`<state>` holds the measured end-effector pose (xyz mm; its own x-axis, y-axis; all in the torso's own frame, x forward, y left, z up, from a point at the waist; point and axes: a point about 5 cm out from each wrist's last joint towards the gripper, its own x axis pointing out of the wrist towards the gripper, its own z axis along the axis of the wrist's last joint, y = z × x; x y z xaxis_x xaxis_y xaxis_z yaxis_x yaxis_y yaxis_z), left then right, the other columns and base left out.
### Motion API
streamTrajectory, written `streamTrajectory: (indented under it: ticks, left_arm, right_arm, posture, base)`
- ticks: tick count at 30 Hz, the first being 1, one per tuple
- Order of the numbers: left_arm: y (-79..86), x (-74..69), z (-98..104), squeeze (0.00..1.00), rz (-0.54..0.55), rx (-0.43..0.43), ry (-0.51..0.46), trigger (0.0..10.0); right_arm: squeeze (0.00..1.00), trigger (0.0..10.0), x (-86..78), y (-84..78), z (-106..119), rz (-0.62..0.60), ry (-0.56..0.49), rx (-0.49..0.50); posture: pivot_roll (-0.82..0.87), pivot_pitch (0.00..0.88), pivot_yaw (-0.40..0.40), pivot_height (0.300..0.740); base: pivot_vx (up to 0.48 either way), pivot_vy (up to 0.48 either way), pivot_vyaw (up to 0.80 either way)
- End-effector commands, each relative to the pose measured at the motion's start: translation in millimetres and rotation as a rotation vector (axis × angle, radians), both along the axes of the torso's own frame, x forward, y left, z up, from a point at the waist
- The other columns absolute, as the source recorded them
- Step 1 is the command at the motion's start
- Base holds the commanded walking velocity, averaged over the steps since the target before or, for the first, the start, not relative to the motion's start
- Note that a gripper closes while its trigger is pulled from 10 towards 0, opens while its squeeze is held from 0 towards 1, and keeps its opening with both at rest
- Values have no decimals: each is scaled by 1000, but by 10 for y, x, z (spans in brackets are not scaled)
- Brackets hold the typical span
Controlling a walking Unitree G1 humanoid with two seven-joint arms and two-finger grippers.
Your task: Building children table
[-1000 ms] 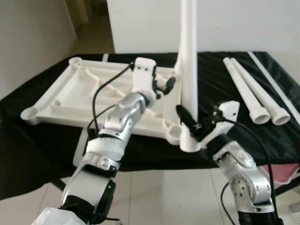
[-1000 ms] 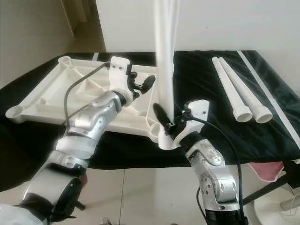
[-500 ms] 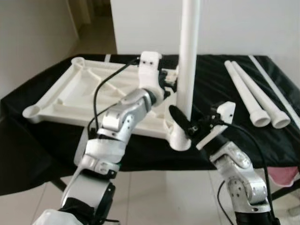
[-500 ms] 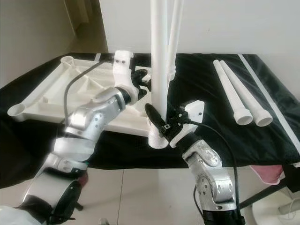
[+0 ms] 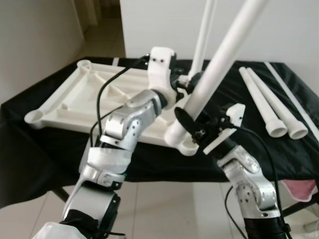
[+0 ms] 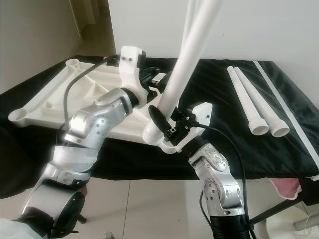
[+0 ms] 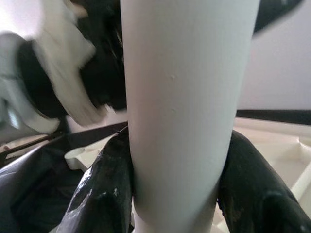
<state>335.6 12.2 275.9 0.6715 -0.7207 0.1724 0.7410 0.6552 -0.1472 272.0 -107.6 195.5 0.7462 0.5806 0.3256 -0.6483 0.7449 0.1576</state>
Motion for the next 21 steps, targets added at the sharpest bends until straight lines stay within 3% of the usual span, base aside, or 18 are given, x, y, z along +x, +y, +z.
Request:
streamTrajectory:
  ticks: [1,5,7,9,10,13,21]
  left_arm:
    - [-315,-283,76,0,-379,17,-89,10000]
    - [-292,-249,85,0,-345,22,-95,10000]
    - [-234,-132,103,0,-238,24,-110,10000]
    - [-217,-102,108,0,-209,24,-113,10000]
    - [-79,60,106,0,-92,13,-110,10000]
    - [23,157,79,0,-34,15,-95,10000]
    - [281,252,-19,0,77,48,-127,10000]
  right_arm:
    - [0,10000,43,96,-47,25,39,-24]
    - [0,10000,51,110,-35,29,32,-23]
    - [0,10000,46,87,-31,19,26,-24]
    - [0,10000,47,82,-30,17,24,-24]
    - [0,10000,48,29,-21,-15,19,-17]
    - [0,10000,56,-14,-6,-44,9,-14]
    - [0,10000,104,-134,67,-153,-24,-9]
  posture:
    - [10,0,-33,740]
    - [9,0,-30,740]
    - [6,0,-27,740]
    - [6,0,-27,740]
    - [4,0,-23,740]
    - [-1,0,-19,740]
    - [-21,0,-3,740]
  base:
    - [0,0,0]
    - [0,0,0]
    - [0,0,0]
    - [0,0,0]
    - [0,0,0]
    - [0,0,0]
    - [0,0,0]
